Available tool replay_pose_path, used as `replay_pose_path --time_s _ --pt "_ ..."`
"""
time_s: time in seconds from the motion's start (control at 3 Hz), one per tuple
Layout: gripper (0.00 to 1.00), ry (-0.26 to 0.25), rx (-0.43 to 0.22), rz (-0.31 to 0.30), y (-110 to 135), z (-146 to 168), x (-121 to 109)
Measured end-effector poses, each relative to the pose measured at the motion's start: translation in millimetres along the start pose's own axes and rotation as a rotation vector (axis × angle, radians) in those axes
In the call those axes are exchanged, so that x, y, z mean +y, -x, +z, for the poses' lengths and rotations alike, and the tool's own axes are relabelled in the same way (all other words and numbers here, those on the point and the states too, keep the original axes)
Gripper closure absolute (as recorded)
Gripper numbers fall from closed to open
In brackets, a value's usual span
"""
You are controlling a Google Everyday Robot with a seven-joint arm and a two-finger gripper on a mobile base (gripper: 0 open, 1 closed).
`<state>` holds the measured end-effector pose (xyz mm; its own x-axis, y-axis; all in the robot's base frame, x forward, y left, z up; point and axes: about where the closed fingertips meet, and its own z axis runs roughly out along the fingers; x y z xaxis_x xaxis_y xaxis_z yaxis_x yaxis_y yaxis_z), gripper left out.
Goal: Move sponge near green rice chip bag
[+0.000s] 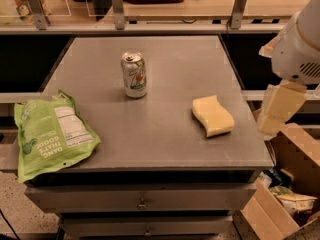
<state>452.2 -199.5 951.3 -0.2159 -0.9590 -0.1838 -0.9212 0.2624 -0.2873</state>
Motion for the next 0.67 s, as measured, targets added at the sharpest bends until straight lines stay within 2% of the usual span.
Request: replay_pose_path --time_s 0.67 --pt "0.0 0.087 -0.017 0.007 13.9 72.5 6.0"
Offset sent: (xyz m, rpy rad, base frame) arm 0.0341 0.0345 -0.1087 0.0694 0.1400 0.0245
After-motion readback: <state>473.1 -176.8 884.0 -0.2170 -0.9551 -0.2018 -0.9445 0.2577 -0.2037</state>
